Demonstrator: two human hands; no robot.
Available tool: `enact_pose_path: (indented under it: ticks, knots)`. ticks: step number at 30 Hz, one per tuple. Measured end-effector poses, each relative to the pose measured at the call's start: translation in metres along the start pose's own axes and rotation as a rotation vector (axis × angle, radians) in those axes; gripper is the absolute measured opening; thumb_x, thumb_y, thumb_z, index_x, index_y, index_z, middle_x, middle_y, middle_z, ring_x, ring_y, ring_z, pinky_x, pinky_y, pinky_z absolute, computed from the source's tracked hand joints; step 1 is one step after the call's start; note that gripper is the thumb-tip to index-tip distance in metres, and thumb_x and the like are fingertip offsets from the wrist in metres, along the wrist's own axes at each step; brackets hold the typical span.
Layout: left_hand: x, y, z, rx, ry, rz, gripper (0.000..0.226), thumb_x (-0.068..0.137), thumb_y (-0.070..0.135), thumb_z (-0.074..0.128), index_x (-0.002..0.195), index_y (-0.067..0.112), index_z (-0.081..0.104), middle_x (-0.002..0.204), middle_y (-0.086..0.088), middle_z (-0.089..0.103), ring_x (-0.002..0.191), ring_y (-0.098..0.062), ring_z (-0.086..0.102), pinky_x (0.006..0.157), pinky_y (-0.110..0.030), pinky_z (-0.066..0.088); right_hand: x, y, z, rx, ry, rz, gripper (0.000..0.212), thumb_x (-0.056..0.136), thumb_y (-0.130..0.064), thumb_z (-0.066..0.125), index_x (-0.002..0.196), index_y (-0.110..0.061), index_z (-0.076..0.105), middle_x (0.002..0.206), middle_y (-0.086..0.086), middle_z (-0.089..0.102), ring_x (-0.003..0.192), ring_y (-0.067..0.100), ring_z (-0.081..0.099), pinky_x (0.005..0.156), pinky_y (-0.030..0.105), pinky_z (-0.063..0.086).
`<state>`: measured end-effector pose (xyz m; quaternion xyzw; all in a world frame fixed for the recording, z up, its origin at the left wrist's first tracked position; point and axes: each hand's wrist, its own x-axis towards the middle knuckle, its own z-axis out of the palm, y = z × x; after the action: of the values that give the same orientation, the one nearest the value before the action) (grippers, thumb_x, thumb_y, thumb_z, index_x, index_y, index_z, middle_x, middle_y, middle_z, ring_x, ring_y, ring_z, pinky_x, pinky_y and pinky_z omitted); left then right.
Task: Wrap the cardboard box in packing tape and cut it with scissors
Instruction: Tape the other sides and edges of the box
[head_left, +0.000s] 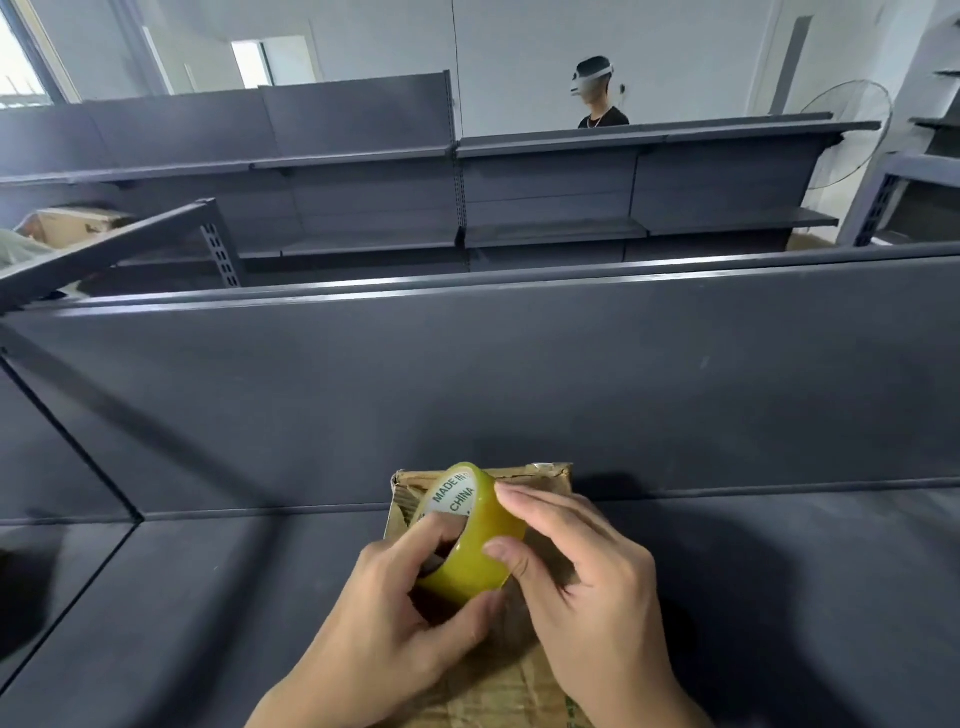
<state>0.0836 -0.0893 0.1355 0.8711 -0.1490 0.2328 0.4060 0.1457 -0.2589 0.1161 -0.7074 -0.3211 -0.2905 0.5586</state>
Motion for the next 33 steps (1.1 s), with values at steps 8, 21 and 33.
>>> enact_pose_path:
  ticks: [8, 21, 33]
  knots:
    - [-0.0016, 0.0029, 0.0007, 0.091, -0.027, -0.002, 0.027, 0.083, 0.017, 0.084, 0.101, 0.026, 0.065, 0.075, 0.020, 0.058, 0.062, -0.002, 0.047, 0.057, -0.012, 0.038, -0.0024, 0.0012, -0.0001, -0.087, 0.014, -0.126, 0.020, 0.087, -0.007, 0.077, 0.107, -0.009, 0.079, 0.108, -0.005, 0.074, 0.102, 0.013, 0.069, 0.084, 0.026, 0.058]
    - [-0.0037, 0.0044, 0.0008, 0.122, -0.054, -0.024, 0.025, 0.086, 0.023, 0.077, 0.106, 0.031, 0.066, 0.087, 0.019, 0.064, 0.075, -0.008, 0.060, 0.062, -0.021, 0.048, -0.0043, -0.0011, 0.0022, -0.117, -0.135, -0.040, 0.044, 0.095, -0.034, 0.064, 0.134, -0.015, 0.064, 0.136, -0.010, 0.061, 0.129, 0.009, 0.057, 0.100, 0.029, 0.053]
    - [-0.0060, 0.0009, 0.0044, 0.114, -0.042, -0.048, 0.026, 0.088, 0.043, 0.072, 0.111, 0.043, 0.061, 0.095, 0.024, 0.065, 0.083, -0.010, 0.064, 0.066, -0.029, 0.056, -0.0048, -0.0022, 0.0045, -0.205, 0.041, -0.170, 0.025, 0.086, -0.027, 0.079, 0.102, -0.009, 0.081, 0.111, -0.004, 0.076, 0.102, 0.012, 0.070, 0.085, 0.027, 0.059]
